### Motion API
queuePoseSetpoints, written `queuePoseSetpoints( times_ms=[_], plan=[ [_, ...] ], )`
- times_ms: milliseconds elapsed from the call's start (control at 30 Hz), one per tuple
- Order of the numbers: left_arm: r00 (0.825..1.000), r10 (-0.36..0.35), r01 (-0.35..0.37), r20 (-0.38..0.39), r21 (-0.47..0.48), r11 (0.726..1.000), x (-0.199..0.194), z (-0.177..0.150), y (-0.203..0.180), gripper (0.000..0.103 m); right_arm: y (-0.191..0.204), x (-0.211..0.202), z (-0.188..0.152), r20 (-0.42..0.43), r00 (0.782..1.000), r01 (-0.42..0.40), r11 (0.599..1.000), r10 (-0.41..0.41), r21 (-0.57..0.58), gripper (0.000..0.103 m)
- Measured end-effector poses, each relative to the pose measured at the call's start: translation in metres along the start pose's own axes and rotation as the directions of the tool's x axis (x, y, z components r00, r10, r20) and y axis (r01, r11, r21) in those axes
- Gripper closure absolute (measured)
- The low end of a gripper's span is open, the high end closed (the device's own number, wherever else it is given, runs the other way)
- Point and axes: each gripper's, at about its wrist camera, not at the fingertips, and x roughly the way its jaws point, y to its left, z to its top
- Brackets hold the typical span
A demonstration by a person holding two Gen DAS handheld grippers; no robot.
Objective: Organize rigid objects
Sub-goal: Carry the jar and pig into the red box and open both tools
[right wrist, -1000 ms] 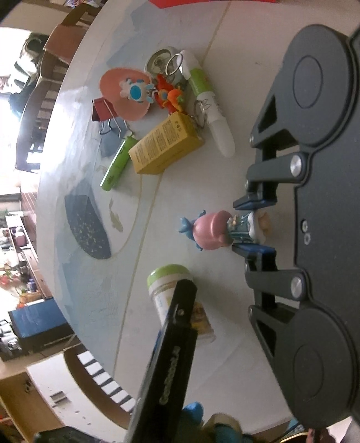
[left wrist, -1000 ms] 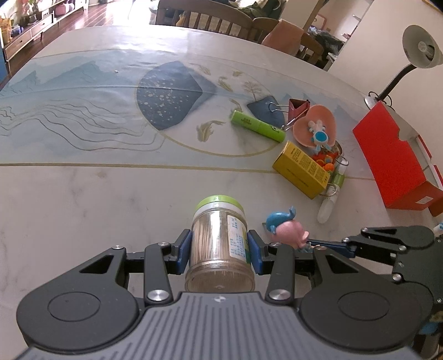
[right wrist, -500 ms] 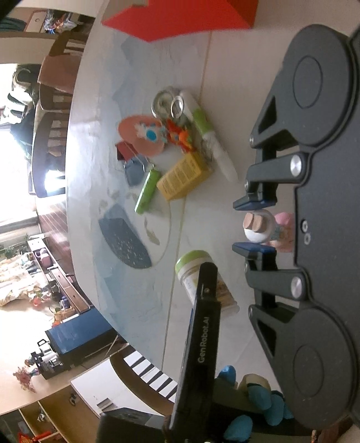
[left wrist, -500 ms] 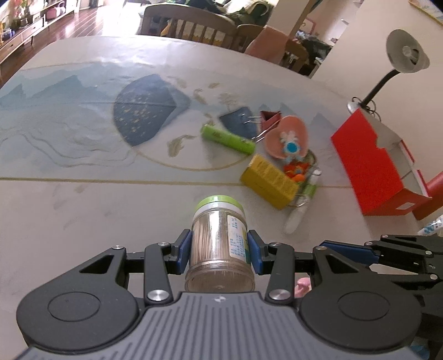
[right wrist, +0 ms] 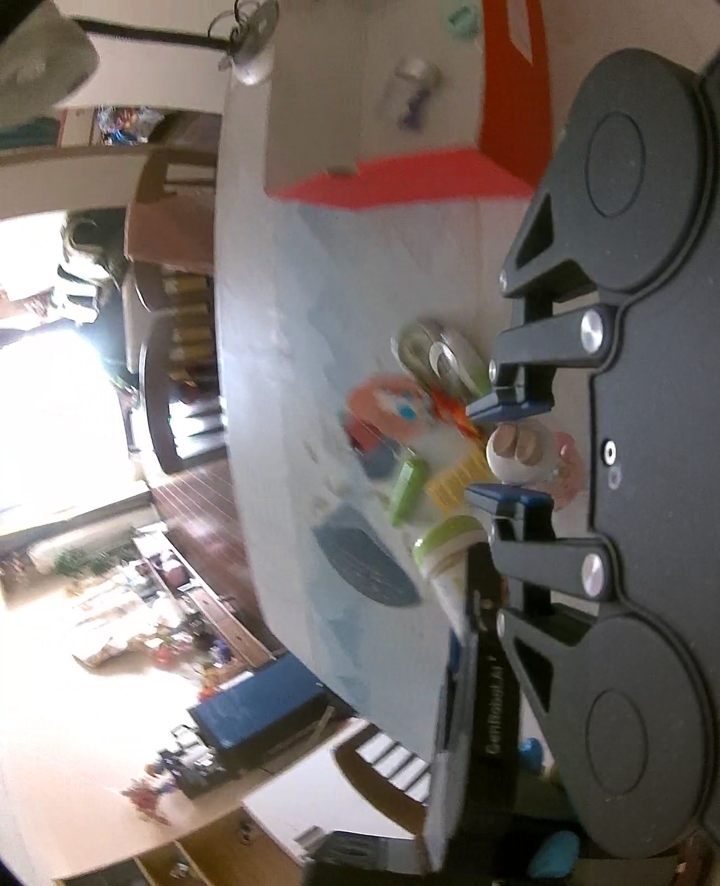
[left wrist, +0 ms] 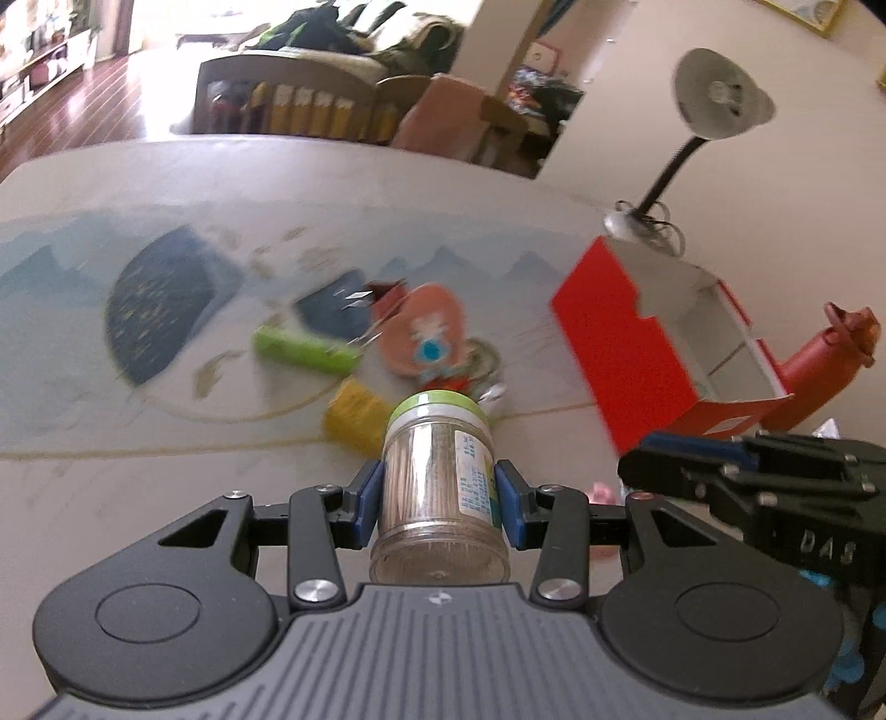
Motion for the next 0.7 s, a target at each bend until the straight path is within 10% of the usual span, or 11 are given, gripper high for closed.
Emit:
queuePoseSetpoints(
  times_ms=[700],
  plan=[
    [0.996, -0.083, 0.085, -0.017, 0.208, 0.974, 0.082, 0.068, -0.170, 0.061, -0.175, -0.038, 0.054, 0.117, 0.958, 0.246, 0.962, -0.260, 0.123, 0.080]
  ],
)
